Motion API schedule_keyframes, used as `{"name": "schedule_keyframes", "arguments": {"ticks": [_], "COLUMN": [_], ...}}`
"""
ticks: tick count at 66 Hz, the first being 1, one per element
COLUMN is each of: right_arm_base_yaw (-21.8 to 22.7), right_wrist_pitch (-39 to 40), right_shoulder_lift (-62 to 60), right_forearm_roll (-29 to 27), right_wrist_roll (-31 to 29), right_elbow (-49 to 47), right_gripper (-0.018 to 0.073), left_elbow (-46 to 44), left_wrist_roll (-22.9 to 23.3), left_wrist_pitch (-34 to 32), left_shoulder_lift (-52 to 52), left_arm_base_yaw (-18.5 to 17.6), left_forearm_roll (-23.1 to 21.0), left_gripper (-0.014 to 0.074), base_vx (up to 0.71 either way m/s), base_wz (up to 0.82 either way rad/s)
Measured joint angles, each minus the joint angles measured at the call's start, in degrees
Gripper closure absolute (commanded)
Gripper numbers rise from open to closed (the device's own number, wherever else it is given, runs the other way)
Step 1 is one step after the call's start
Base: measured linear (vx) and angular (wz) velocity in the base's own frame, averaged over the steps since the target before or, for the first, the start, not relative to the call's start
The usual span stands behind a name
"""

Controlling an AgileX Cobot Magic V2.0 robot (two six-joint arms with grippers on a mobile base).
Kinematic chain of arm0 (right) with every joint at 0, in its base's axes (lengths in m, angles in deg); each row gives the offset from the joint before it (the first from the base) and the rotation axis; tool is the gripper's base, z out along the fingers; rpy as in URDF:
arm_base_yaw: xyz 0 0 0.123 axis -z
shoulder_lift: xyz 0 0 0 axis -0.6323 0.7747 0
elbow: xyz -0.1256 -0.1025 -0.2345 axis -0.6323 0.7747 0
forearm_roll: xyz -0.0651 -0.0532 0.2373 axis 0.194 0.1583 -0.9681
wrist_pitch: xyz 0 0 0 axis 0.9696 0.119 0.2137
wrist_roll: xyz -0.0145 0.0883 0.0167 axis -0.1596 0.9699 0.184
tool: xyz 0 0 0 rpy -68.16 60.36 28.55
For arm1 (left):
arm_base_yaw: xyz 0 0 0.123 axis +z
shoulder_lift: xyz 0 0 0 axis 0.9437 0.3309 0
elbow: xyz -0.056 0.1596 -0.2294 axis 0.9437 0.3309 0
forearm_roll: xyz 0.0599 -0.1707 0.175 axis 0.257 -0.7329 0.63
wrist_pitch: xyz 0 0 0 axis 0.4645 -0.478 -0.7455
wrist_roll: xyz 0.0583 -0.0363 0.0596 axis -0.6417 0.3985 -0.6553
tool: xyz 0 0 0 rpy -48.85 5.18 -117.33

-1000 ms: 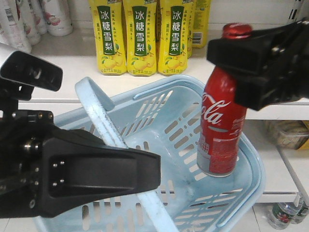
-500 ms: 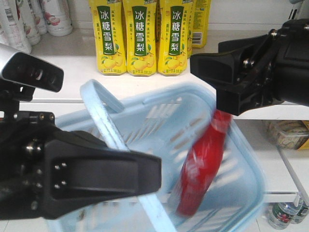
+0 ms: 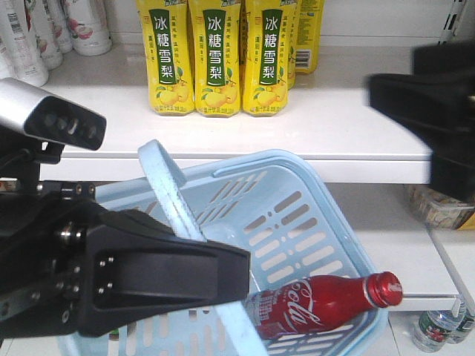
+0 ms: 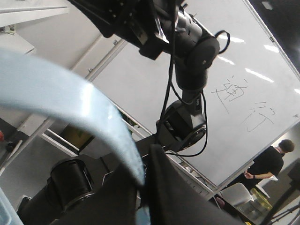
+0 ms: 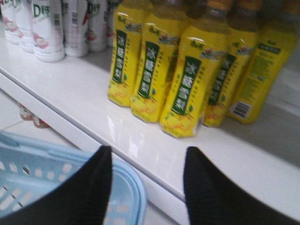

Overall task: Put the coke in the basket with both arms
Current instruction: 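Withdraw the right gripper from the basket, leaving the bottle inside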

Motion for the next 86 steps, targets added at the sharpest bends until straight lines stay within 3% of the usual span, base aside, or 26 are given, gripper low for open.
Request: {"name": "schedule_keyframes", "arguments": {"ticks": [3,17,32,51,86], "right_arm_base_yaw": [0.0,0.0,0.0,0.0,0.0], "right_wrist_pitch": [-3.6,-8.5,-9.6,-13.0,-12.9], "right_shoulder_lift": [-1.6,-13.4,-28.8,-42.9,-44.9], "right_forearm_roll": [2.9,13.5,21.9,22.6,22.9], "right_wrist_roll": [2.1,10.6,23.6,35.8,37.2], "right_elbow": [0.0,8.2,27.0,37.9,38.0], "right_gripper": [0.0577,0.0568,0.0567,0.0567,0.0567], "left_elbow": [0.0,0.0,0.0,0.0,0.0], "left_wrist_roll": [0.0,0.0,0.0,0.0,0.0], "left_wrist_pitch": [0.2,0.0,-0.1,0.0,0.0], "left_shoulder_lift": [0.0,0.0,0.0,0.0,0.0], "left_arm_base_yaw": [0.0,0.0,0.0,0.0,0.0], "left_forearm_roll": [0.0,0.1,0.1,0.1,0.1], "left_gripper": [0.0603,0.0603,0.0603,0.0603,0.0603], "base_vx": [0.00,0.00,0.00,0.00,0.00], "base_wz": [0.00,0.00,0.00,0.00,0.00]}}
